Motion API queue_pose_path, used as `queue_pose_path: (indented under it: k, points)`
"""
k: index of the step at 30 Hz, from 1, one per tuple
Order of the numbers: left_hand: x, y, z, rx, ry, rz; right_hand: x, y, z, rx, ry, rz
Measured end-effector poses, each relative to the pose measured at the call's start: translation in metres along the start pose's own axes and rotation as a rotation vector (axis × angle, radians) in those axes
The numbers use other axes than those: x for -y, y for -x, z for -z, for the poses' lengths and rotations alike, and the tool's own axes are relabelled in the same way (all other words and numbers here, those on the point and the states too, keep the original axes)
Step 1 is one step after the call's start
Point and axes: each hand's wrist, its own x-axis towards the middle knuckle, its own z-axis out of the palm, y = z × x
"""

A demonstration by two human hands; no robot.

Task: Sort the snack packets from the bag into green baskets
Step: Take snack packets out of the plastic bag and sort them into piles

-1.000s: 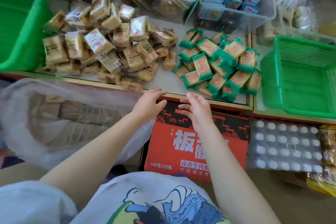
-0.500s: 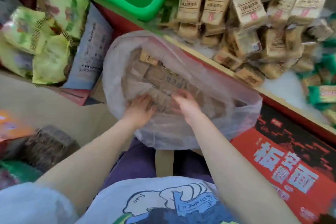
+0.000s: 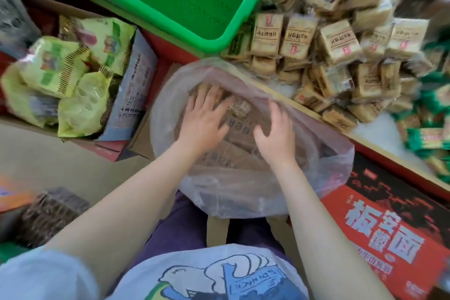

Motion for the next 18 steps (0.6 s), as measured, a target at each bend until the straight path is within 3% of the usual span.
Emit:
queue_pose_path:
  k: [4, 8, 12, 18]
  points:
    - [-0.005, -0.03, 0.006, 0.079, -0.132, -0.036, -0.001, -0.02, -0.005, 0.177, 0.127, -0.007]
    - [-0.004, -0.031, 0.004, 0.085, -0.126, -0.05, 0.003, -0.032, -0.012, 0.302, -0.15, -0.118]
    - [0.01, -0.019, -0.004, -0.053, -0.122, 0.004, 0.007, -0.045, -0.027, 0.395, -0.311, -0.166]
    - [0.035, -0.019, -0.009, 0.048, -0.076, 0.064, 0.002, -0.057, -0.032, 0.589, -0.159, -0.101]
